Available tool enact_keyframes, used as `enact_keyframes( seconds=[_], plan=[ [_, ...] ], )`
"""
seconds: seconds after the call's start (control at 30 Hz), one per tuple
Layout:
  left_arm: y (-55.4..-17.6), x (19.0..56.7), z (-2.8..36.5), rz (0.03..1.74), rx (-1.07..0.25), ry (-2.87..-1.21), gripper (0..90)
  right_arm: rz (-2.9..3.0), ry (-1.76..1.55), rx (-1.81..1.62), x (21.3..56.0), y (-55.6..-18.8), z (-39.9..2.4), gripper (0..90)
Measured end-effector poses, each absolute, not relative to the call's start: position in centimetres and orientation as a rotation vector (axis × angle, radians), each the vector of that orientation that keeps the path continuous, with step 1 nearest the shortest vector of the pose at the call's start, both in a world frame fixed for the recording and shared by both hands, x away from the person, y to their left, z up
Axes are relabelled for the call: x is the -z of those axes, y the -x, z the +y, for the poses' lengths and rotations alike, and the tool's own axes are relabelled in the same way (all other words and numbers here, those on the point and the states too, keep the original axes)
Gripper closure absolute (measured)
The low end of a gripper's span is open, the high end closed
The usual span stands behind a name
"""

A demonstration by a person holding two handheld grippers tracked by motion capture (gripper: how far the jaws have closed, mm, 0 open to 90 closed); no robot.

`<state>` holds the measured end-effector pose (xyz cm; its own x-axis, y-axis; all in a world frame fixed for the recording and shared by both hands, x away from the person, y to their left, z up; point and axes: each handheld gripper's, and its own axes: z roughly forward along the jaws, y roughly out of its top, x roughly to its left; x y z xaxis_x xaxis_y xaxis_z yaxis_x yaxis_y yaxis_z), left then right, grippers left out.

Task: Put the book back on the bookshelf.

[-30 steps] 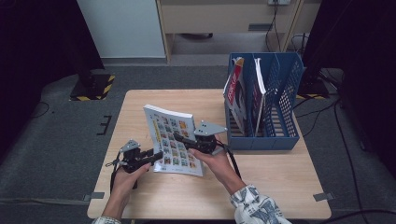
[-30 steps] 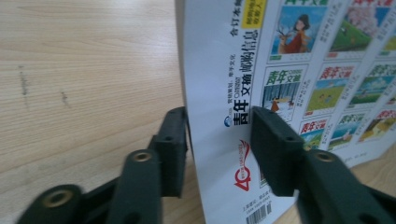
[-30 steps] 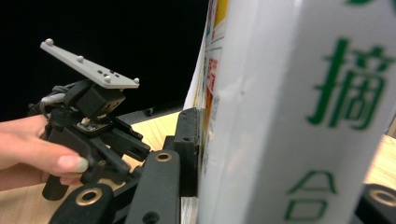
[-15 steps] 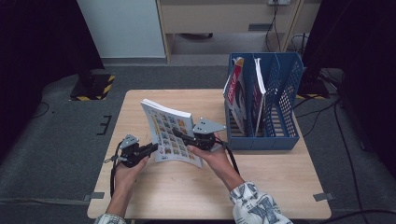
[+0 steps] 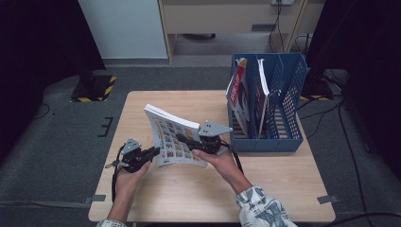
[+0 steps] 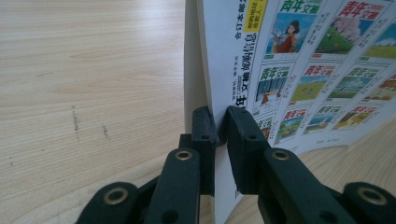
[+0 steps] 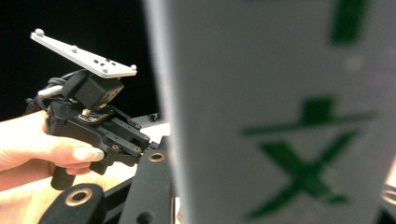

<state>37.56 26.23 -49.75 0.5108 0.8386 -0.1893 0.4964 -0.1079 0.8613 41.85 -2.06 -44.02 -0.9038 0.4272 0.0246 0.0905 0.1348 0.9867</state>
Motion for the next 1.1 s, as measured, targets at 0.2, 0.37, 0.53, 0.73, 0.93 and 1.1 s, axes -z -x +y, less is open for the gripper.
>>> enact_keyframes(
  seconds=[0.2,0.37,0.53,0.73,0.93,1.1],
  plan=[
    [-37.4,49.7,26.2,1.124,-0.441,-1.77,80.8,2.15,-0.556,-1.787,44.2,-41.9,-2.0,72.8],
    [-37.5,49.8,26.2,1.129,-0.443,-1.758,79.5,2.134,-0.606,-1.803,44.1,-41.8,-2.1,73.9],
    [-37.0,49.6,26.9,1.179,-0.5,-1.755,56.0,2.15,-0.631,-1.838,43.6,-41.6,-2.2,73.9],
    [-35.8,49.1,27.7,1.196,-0.575,-1.816,31.9,2.166,-0.63,-1.831,43.1,-41.3,-2.0,73.9],
    [-35.6,49.7,28.8,1.237,-0.57,-1.891,18.4,2.169,-0.646,-1.814,42.4,-41.3,-2.1,73.9],
    [-35.9,50.1,28.6,1.257,-0.543,-1.909,12.3,2.166,-0.682,-1.806,42.2,-41.6,-2.7,74.0]
  ],
)
